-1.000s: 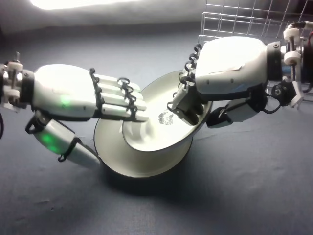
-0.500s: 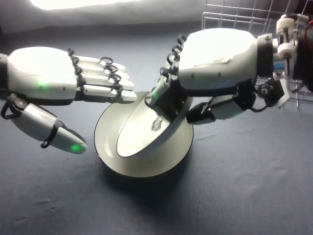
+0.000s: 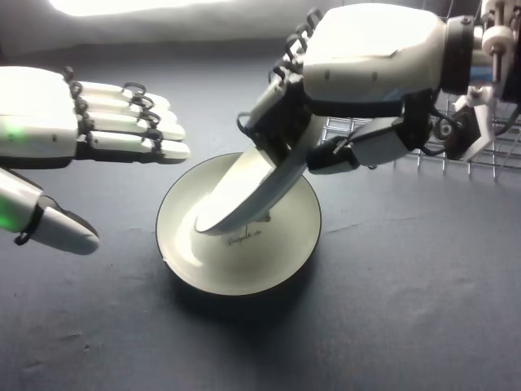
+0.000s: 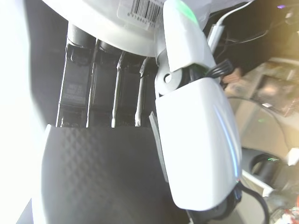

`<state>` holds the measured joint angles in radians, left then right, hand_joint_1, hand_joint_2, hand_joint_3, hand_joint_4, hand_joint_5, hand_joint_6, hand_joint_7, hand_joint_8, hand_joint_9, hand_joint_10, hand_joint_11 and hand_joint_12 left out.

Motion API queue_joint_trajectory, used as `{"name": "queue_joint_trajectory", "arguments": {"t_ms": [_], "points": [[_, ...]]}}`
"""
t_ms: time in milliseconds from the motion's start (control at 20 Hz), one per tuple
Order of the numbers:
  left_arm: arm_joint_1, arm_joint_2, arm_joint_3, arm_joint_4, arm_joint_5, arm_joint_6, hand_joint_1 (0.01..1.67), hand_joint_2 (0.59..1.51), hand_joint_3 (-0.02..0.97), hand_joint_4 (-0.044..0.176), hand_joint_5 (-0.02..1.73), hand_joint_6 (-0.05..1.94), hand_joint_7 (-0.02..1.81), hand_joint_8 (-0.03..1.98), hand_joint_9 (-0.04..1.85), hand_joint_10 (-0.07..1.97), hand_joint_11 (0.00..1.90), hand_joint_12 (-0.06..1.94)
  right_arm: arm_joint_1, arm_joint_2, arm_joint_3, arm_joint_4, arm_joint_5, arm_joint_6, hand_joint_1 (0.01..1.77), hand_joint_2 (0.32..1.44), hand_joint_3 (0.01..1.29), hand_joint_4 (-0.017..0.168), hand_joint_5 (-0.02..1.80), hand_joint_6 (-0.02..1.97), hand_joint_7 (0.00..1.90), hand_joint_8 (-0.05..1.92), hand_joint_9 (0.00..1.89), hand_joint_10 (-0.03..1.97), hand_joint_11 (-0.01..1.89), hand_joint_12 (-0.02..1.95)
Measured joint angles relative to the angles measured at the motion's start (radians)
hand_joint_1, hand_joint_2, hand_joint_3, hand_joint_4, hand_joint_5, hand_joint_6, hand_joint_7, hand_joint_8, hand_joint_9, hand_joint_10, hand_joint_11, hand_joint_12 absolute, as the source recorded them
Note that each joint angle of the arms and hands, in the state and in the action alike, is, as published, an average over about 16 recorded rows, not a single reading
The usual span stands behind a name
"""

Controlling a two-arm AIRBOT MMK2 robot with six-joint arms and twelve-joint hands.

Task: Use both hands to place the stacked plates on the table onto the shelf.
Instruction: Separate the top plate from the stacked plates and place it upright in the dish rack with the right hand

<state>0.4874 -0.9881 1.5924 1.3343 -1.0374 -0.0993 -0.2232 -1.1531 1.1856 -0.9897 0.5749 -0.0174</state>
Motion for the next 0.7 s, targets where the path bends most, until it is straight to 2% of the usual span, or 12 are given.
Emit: {"name": "queue_joint_trajectory", "arguments": {"t_ms": [350,700], "points": [[0.006,0.068,-0.047,-0.001,-0.006,-0.015,0.02,1.151,0.019,0.002,0.02,0.0,0.02,-0.01,0.02,0.01,0.02,0.01,0.035,0.018,-0.03,0.065,-0.021,0.006,1.35,1.06,0.01,-0.01,0.79,1.12,0.93,1.03,0.93,1.17,0.84,1.23],[0.018,0.101,-0.067,-0.021,-0.004,-0.019,0.02,1.15,0.018,0.002,0.02,0.0,0.02,-0.01,0.02,0.01,0.02,0.01,0.065,0.029,-0.052,0.176,-0.086,0.036,1.35,1.06,0.01,-0.01,0.79,1.12,0.94,1.01,0.93,1.17,0.85,1.22]]}}
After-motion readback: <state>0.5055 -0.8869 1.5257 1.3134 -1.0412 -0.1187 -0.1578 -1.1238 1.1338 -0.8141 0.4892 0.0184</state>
